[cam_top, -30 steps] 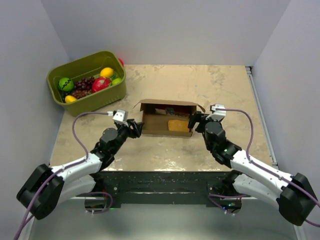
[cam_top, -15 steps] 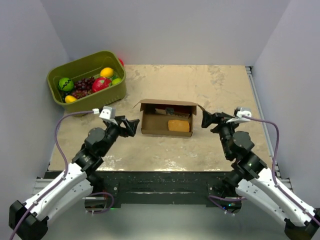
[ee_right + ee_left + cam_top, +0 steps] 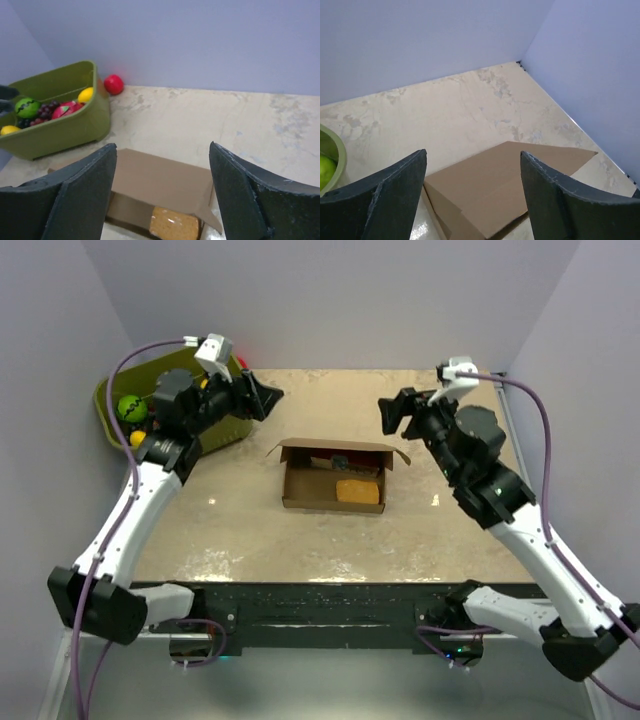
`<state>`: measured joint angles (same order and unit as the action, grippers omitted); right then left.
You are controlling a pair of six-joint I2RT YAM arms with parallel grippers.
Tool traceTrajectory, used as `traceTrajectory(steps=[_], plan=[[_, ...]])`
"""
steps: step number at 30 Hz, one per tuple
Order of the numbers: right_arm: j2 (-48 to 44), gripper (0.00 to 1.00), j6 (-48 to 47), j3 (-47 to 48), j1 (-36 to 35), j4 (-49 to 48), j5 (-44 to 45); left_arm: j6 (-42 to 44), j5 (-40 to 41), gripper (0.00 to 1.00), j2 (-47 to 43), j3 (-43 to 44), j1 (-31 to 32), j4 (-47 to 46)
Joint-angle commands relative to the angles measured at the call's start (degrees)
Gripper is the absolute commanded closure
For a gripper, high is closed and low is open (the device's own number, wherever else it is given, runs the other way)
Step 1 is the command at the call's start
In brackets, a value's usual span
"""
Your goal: Fold the paper box
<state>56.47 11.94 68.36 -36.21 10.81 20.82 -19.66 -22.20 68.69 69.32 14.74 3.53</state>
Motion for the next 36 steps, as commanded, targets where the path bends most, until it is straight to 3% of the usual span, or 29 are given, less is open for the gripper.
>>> traceTrajectory(steps=[1, 3, 9, 25, 36], plan=[[7.9, 0.26, 2.7, 6.0, 9.0, 7.0, -20.7, 3.6, -1.8, 0.22, 6.2, 3.9, 0.4, 6.0], [11.5, 0.27, 4.3, 6.3, 11.6, 6.7, -27.2, 6.1, 0.5, 0.22, 8.6, 5.4, 1.3, 8.3], [19.1, 0.31, 6.7, 6.1, 14.3, 6.2, -35.3, 9.7, 4.0, 0.25, 13.6, 7.2, 6.3, 10.4], [19.7, 0.31, 8.5, -3.0, 14.4, 5.1, -40.2, 10.7, -1.1, 0.32, 15.6, -5.0, 11.3, 4.4], [18.7, 0.32, 11.2, -8.6, 14.4, 2.7, -42.4, 10.6, 0.0, 0.33, 12.7, -12.5, 12.2, 2.8]])
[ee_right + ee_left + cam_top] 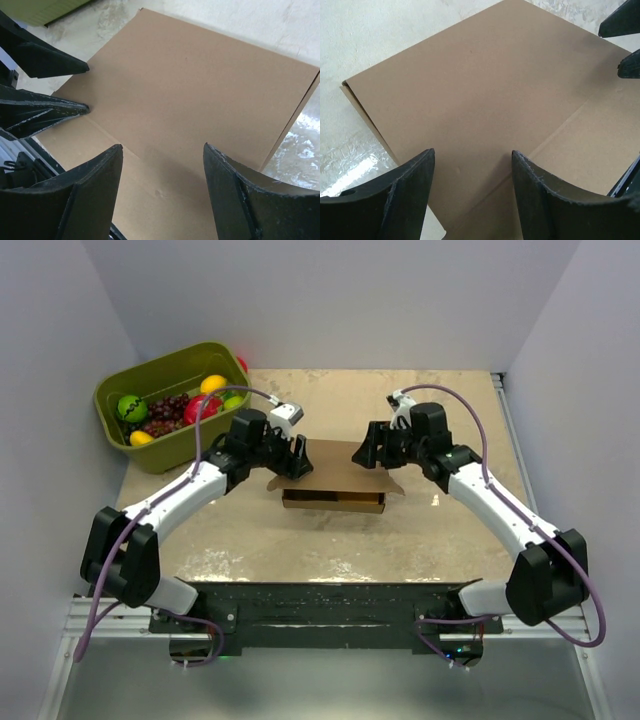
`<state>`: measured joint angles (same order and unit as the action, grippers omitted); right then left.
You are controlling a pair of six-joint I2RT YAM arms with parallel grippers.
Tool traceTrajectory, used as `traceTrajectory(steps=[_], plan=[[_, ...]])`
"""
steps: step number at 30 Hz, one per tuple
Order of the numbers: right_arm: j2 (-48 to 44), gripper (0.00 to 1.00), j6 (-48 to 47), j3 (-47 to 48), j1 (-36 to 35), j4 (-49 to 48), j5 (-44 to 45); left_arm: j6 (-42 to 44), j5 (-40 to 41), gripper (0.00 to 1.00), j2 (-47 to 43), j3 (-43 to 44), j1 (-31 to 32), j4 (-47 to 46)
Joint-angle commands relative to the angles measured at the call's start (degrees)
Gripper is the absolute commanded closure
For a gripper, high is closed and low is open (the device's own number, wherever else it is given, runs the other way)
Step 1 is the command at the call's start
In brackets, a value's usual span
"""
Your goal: Fold the paper box
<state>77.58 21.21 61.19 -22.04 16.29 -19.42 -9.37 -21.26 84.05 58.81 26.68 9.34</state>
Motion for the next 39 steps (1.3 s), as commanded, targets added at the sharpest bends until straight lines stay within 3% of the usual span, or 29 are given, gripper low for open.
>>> traceTrajectory(steps=[1, 39], plan=[[-2.5, 0.32, 2.2, -1.9, 0.2, -3.2, -2.0, 0.2, -1.4, 0.33, -2.5, -2.4, 0.2, -2.9], [-4.0, 0.35, 6.7, -14.5, -0.3, -8.6, -0.7, 0.8, 2.7, 0.34, 2.7, -4.1, 2.0, 2.3]])
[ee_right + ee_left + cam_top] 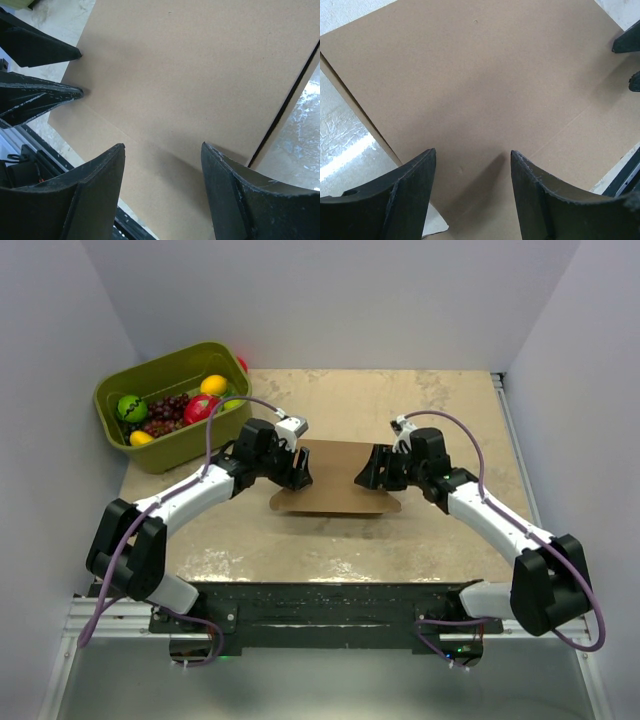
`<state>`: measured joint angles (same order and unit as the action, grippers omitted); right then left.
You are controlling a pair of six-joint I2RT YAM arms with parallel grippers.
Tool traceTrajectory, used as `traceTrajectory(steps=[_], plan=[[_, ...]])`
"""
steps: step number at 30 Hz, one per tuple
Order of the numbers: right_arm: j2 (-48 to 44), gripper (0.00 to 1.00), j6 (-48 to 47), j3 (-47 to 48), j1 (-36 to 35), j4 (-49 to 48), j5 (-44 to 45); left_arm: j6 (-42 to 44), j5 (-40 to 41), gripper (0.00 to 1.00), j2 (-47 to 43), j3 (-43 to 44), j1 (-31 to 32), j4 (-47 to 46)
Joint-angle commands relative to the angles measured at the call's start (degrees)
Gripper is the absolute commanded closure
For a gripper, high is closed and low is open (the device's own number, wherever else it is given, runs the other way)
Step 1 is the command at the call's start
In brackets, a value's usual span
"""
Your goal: Fold the paper box
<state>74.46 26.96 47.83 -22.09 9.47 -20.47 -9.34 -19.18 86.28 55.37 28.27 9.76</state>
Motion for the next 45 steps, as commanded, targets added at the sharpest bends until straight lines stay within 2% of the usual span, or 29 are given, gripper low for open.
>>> traceTrajectory(steps=[1, 22, 28, 40, 42, 45], plan=[[-0.9, 0.35, 0.9, -1.3, -0.2, -1.9, 0.5, 0.7, 0.5, 0.35, 0.7, -0.8, 0.4, 1.8], [0.8, 0.34, 0.5, -6.0, -0.6, -3.3, 6.5, 0.8, 0.8, 0.36, 3.3, -2.5, 1.4, 2.5], [1.5, 0.34, 0.6, -7.8, -0.6, -2.5, 11.2, 0.9, 1.1, 0.36, 3.8, -2.4, 1.7, 2.8], [1.9, 0.33, 0.1, -8.6, -0.6, -3.4, 10.5, 1.2, 0.9, 0.36, 3.2, -2.6, 2.9, 2.1], [0.3, 0.32, -0.8, -8.1, -0.6, -2.9, 10.4, 1.3, 1.3, 0.34, 1.1, -3.0, 2.9, 0.8], [-1.5, 0.23, -1.5, -6.4, -0.6, -1.3, 9.5, 1.8, 2.7, 0.29, -2.9, -4.0, 2.8, -1.5]])
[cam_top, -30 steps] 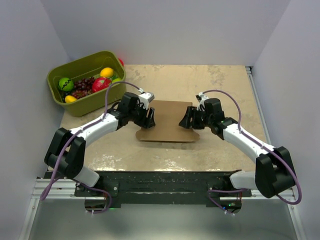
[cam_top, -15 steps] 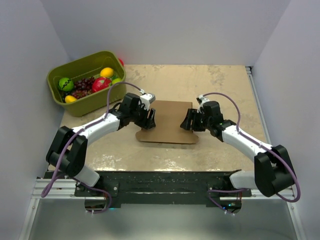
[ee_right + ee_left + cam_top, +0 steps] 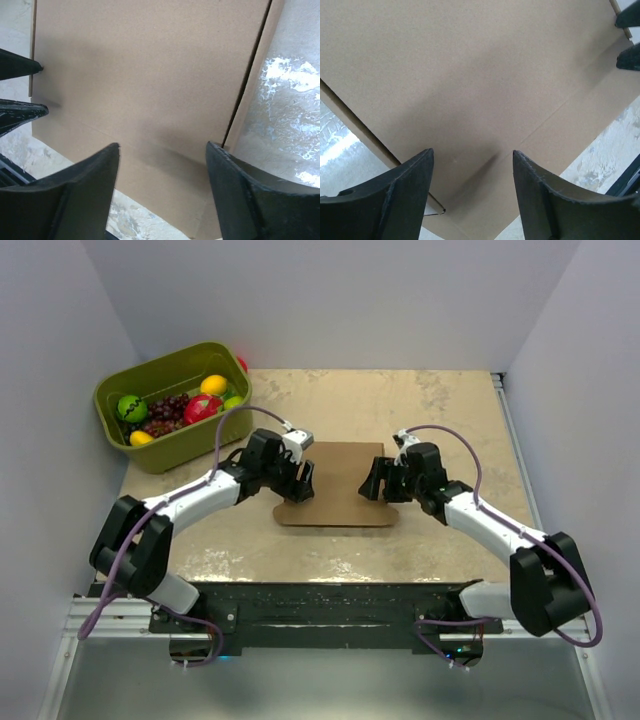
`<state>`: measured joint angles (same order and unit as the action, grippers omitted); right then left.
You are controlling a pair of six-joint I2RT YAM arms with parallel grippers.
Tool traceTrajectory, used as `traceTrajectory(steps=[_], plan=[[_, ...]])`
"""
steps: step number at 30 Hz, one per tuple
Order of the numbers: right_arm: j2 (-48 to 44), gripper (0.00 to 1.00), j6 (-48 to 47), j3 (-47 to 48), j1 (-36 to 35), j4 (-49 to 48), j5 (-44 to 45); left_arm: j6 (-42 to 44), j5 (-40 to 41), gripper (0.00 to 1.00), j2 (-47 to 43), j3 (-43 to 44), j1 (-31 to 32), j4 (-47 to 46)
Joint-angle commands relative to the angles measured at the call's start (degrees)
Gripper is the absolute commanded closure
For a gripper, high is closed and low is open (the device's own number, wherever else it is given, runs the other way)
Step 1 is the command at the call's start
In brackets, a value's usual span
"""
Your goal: Fold the paper box
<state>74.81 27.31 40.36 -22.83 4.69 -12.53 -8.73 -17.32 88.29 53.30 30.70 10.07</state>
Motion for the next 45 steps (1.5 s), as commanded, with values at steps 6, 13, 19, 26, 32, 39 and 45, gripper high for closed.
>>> traceTrajectory(steps=[6, 13, 19, 26, 32, 39, 45], plan=[[-7.9, 0.13, -0.9, 6.4, 0.2, 6.8, 5.1, 0.9, 3.6, 0.17, -12.7, -5.0, 0.2, -7.0], [-10.2, 0.05, -2.5, 10.9, 0.9, 9.5, 10.1, -2.0, -1.9, 0.13, -13.7, -4.6, -2.4, -8.9], [-6.3, 0.04, -5.7, 8.6, 2.4, 3.8, 4.7, -1.7, -2.3, 0.11, -14.5, -4.4, -2.5, -8.4], [0.1, 0.01, -1.6, 3.4, 7.5, -4.5, -2.8, -12.0, -13.1, 0.10, -16.0, -9.3, -12.4, -17.6], [7.4, 0.05, 0.7, -1.5, 8.9, -14.2, -8.4, -10.3, -11.0, 0.10, -16.3, -8.6, -12.9, -15.3], [15.0, 0.10, 3.8, -5.6, 9.1, -24.1, -13.1, -9.5, -9.6, 0.10, -16.0, -7.9, -12.9, -13.8], [19.3, 0.26, 6.9, -7.1, 9.6, -29.0, -16.7, -9.2, -8.4, 0.10, -16.3, -7.8, -12.9, -12.9]])
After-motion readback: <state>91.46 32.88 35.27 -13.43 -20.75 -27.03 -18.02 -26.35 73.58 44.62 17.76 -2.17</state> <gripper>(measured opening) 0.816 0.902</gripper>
